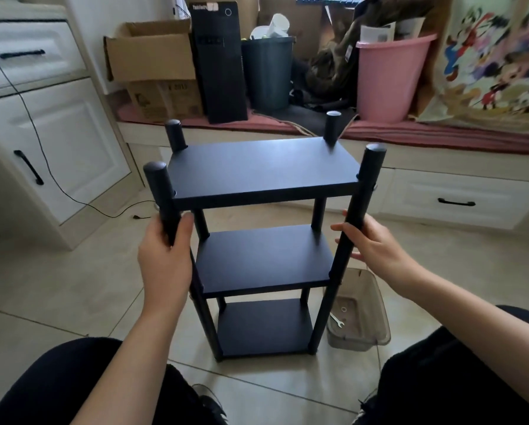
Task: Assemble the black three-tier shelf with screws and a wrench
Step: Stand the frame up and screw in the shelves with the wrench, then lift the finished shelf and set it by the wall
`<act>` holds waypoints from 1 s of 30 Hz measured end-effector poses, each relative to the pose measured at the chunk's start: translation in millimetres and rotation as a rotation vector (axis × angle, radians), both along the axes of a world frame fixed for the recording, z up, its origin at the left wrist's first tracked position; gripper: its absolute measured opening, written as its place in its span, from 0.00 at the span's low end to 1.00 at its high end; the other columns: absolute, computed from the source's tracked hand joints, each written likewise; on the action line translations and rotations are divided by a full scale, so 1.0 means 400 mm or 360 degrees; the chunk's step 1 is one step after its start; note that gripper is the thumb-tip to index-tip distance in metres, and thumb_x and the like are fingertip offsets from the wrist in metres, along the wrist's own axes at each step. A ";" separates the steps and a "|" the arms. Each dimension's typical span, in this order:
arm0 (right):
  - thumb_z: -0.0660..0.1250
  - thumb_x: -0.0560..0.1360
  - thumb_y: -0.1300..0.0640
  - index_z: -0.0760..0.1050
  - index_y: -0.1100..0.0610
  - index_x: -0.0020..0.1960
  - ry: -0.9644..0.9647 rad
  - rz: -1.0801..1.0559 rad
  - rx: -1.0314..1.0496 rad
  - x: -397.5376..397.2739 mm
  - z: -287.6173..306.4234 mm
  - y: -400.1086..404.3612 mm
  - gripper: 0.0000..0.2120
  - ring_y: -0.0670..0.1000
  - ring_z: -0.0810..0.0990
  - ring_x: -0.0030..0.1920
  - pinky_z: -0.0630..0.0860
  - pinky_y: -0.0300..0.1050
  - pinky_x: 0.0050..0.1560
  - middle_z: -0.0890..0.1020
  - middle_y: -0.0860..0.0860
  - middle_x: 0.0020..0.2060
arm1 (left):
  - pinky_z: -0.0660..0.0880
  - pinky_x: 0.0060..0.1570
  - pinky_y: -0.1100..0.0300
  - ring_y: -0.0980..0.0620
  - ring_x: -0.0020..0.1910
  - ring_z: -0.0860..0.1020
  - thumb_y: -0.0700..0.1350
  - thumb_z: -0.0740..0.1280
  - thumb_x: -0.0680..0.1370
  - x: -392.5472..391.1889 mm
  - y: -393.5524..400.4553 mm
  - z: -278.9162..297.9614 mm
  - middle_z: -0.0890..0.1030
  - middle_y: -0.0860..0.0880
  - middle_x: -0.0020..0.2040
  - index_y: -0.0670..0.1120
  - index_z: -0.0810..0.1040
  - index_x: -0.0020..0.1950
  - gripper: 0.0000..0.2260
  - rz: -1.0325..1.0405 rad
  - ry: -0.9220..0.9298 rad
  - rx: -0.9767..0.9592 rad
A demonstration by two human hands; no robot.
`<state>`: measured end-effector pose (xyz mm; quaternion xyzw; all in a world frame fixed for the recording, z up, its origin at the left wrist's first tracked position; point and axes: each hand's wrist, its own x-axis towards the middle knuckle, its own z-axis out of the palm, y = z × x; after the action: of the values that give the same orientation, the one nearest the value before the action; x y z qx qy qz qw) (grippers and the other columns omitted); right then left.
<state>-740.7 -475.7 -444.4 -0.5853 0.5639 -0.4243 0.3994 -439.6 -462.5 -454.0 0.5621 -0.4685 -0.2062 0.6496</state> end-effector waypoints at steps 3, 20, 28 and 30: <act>0.56 0.84 0.56 0.67 0.42 0.62 -0.0081 -0.0005 -0.0098 0.003 0.033 -0.011 0.12 0.58 0.80 0.57 0.77 0.57 0.59 0.81 0.52 0.55 | 0.76 0.46 0.57 0.58 0.47 0.84 0.51 0.66 0.82 -0.001 -0.017 0.032 0.84 0.58 0.46 0.59 0.78 0.51 0.02 -0.0078 0.0056 -0.0040; 0.58 0.83 0.63 0.60 0.45 0.77 -0.0297 -0.0134 -0.0276 0.020 0.063 -0.578 0.27 0.43 0.80 0.44 0.81 0.47 0.53 0.78 0.49 0.52 | 0.77 0.34 0.62 0.54 0.32 0.79 0.50 0.69 0.80 0.037 -0.590 0.081 0.80 0.54 0.33 0.59 0.83 0.39 0.10 -0.0126 0.0066 0.0029; 0.63 0.81 0.56 0.70 0.46 0.66 -0.0450 -0.0159 0.0081 0.030 0.034 -0.846 0.14 0.45 0.81 0.37 0.82 0.51 0.47 0.84 0.44 0.38 | 0.79 0.38 0.60 0.53 0.32 0.76 0.49 0.70 0.80 0.047 -0.812 0.049 0.78 0.53 0.34 0.54 0.84 0.46 0.05 -0.0052 0.0214 0.0203; 0.62 0.81 0.46 0.74 0.49 0.61 -0.0504 -0.0223 0.0262 0.028 0.032 -0.864 0.12 0.48 0.82 0.37 0.79 0.61 0.53 0.84 0.46 0.38 | 0.82 0.41 0.58 0.52 0.34 0.79 0.51 0.70 0.80 0.050 -0.809 0.042 0.80 0.53 0.36 0.52 0.84 0.56 0.07 -0.0063 0.0248 0.0276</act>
<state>-729.4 -821.2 -431.6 -0.4358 0.5662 -0.4902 0.4993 -419.4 -786.1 -437.3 0.5891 -0.4080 -0.3018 0.6288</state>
